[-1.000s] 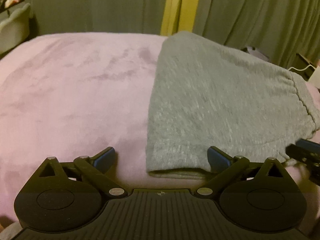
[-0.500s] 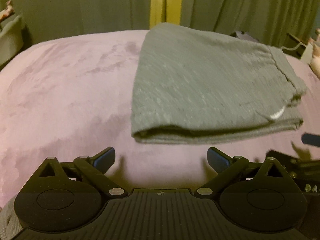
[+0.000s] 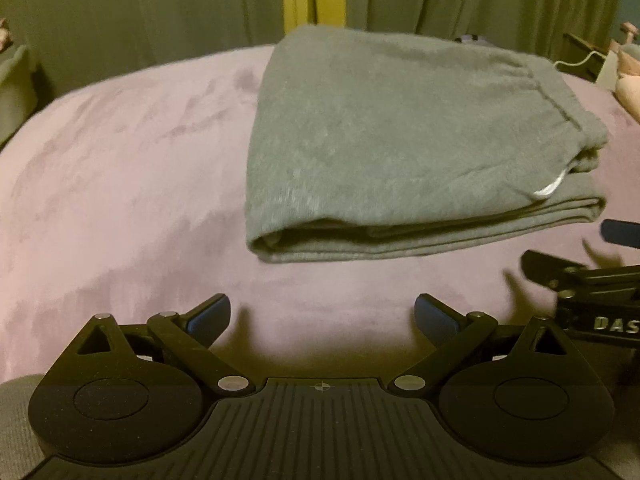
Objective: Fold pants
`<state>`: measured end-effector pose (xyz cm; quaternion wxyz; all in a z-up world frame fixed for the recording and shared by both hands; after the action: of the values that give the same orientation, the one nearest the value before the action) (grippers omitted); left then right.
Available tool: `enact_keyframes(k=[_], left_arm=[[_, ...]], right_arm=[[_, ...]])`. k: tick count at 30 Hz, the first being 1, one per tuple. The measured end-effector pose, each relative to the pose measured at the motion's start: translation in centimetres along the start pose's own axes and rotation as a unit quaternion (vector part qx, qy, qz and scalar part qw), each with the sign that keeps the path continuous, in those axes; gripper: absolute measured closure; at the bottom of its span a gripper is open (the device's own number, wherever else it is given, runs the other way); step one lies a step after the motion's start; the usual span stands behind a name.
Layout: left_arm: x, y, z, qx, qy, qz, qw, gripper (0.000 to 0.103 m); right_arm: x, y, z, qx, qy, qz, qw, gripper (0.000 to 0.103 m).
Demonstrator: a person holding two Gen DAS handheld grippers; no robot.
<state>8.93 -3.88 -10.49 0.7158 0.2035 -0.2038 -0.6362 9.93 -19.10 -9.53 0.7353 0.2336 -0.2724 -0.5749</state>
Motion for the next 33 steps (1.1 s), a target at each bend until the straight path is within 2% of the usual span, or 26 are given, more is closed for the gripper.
enact_keyframes(k=[6,14,33], left_arm=[[0.2,0.0,-1.4,-0.014,0.001,0.0,0.9999,0.002],[0.1,0.2,-2.2,-0.025,-0.001,0.02,0.9995,0.002],[0.4,0.1,-2.5,-0.027,0.002,0.01,0.9996,0.002]], right_arm=[[0.5,0.1,-0.1,0.002,-0.026,0.005,1.0,0.004],[1.1,0.1,-0.3,0.001,-0.03,-0.007,1.0,0.004],[1.3,0.0,-0.6,-0.001,-0.03,-0.017,0.999,0.004]])
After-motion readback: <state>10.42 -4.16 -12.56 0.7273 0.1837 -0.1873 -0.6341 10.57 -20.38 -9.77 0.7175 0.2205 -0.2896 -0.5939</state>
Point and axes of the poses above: each gripper's, at about its wrist camera, not at the fingertips, and z roughly against the way its jaws point, x to its right, y to its top, the point moved 8 cm from there along -z, roughly the way its jaws point, and after that the axes turned 8 degrees about z, right-handed, at the moved point
